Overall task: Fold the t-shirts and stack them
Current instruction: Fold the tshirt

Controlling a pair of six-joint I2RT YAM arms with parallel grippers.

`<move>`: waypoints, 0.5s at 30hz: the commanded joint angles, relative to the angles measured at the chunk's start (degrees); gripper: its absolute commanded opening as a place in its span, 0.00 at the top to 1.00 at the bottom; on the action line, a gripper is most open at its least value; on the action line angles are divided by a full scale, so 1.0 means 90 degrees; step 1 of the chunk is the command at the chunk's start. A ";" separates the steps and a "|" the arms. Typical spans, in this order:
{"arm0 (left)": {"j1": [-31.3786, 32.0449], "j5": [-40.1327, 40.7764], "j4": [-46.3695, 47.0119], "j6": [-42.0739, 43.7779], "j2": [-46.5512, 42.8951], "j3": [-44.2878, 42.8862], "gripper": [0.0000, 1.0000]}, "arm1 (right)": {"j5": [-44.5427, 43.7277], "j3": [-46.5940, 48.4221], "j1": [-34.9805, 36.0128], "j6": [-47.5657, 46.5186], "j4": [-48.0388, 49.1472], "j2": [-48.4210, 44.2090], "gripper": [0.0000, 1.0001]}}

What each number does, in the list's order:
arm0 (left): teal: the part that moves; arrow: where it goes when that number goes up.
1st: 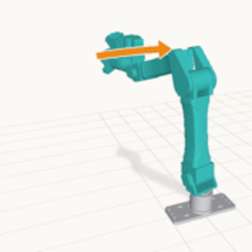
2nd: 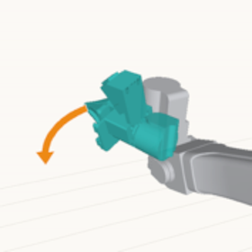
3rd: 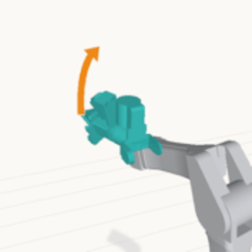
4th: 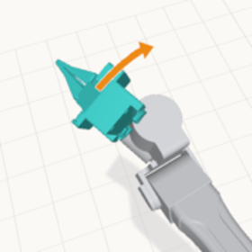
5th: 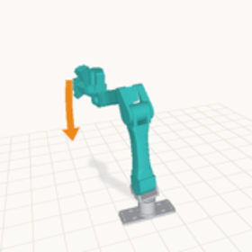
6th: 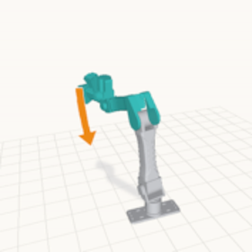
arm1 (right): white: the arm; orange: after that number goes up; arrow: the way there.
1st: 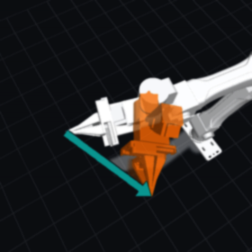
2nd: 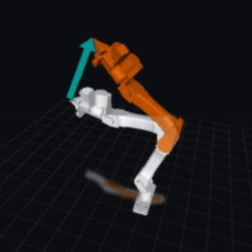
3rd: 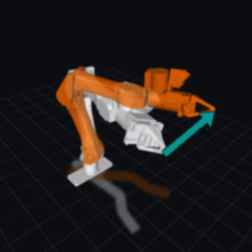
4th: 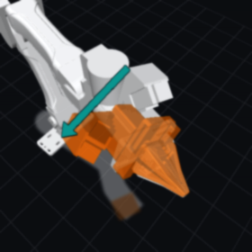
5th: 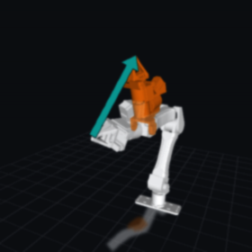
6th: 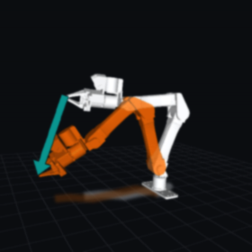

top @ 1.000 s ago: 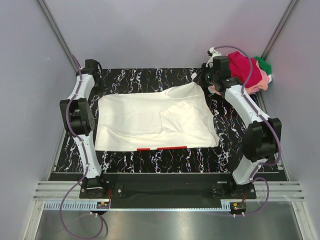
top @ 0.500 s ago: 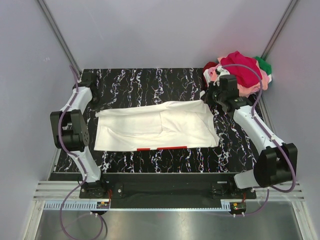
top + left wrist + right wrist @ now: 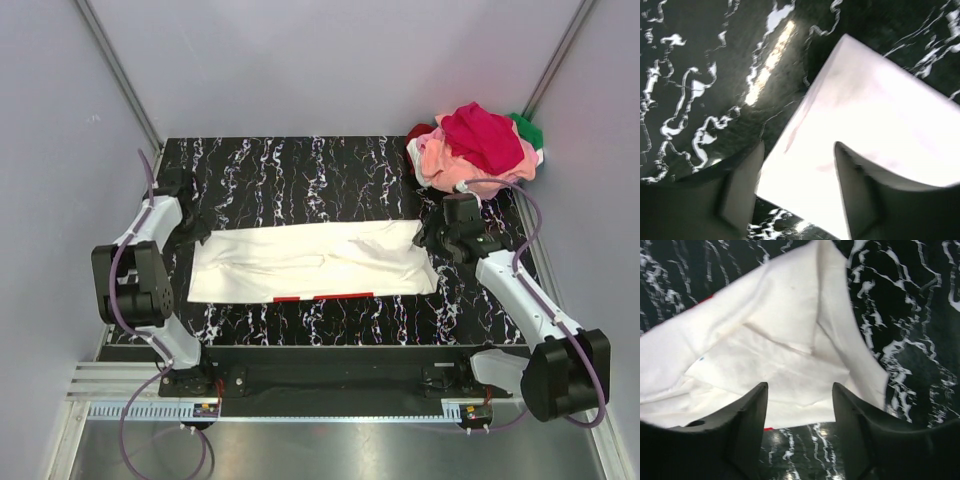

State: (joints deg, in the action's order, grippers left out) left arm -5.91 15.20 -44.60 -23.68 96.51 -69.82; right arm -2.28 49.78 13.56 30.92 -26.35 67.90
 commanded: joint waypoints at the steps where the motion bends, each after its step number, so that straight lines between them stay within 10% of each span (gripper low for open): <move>1: -0.0056 0.0363 0.0043 -0.0005 -0.0683 0.0345 0.30 | -0.1014 -0.0121 0.0007 0.0695 -0.0392 -0.0396 0.36; 5: -0.0046 0.0196 0.0209 -0.0054 -0.1201 0.0551 0.14 | -0.0734 0.0180 0.0016 0.0608 -0.0208 -0.0241 0.23; 15: 0.0588 -0.0683 0.0552 -0.0113 -0.1251 0.0532 0.25 | 0.1451 0.1489 0.0036 0.0130 0.0125 0.2024 0.29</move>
State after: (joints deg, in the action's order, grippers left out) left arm -3.38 12.56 -42.13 -24.12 85.34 -64.73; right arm 1.93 59.02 13.56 33.91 -27.05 80.88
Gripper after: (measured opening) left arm 0.763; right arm 0.724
